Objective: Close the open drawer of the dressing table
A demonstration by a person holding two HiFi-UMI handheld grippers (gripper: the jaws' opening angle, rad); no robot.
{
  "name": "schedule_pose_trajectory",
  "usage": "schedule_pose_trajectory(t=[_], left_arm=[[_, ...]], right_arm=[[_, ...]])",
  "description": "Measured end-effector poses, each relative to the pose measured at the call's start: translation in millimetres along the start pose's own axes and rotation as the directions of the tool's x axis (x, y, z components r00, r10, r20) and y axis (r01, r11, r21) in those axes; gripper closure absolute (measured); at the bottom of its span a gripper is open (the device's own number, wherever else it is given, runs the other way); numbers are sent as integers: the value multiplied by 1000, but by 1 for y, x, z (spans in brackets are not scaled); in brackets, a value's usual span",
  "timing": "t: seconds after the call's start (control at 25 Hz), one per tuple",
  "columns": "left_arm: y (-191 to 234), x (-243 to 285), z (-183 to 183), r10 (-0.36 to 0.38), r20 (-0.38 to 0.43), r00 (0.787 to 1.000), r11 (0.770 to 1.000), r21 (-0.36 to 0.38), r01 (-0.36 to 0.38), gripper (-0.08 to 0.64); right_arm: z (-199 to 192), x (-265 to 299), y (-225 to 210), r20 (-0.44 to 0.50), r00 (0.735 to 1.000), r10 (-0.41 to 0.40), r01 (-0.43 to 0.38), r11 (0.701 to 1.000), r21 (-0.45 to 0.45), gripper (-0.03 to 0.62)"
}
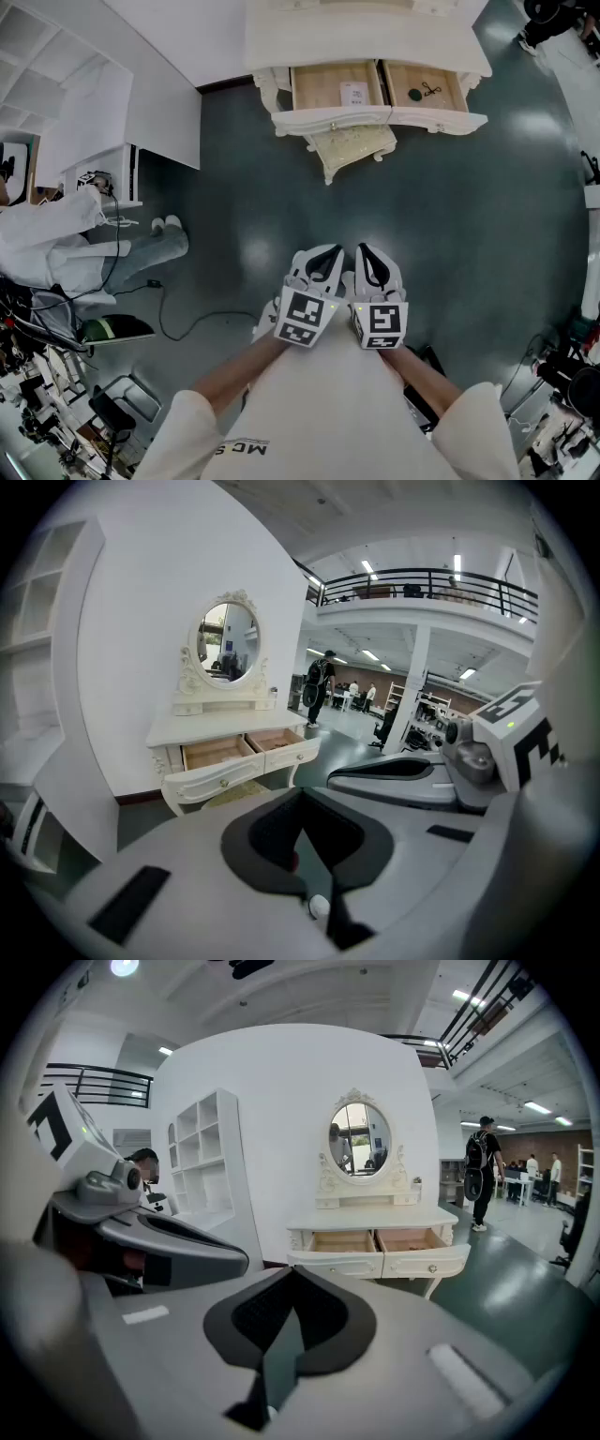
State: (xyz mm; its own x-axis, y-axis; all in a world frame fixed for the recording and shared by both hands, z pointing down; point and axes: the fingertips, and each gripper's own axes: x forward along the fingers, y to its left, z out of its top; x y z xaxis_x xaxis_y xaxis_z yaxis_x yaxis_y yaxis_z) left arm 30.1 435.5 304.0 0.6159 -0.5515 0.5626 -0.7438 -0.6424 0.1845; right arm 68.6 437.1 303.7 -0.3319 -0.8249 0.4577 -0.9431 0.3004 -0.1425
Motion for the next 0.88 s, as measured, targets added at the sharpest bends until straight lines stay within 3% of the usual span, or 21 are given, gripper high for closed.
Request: schedule_pose_trajectory(t=[0.28, 0.6, 0.88], left_arm=[[45, -40, -17, 9, 71, 997, 1000, -21, -8, 551], [41, -34, -20, 33, 78, 996, 999, -44, -29, 551], [22, -17, -2, 126, 75, 989, 991, -63, -122, 551]], right_arm=[[-4, 16, 59, 11, 1000, -6, 7, 999, -45, 591], [-6, 8, 43, 30, 1000, 6, -6, 1000, 5, 588], [-6, -4, 1, 21, 999, 44, -44, 999, -24, 589]])
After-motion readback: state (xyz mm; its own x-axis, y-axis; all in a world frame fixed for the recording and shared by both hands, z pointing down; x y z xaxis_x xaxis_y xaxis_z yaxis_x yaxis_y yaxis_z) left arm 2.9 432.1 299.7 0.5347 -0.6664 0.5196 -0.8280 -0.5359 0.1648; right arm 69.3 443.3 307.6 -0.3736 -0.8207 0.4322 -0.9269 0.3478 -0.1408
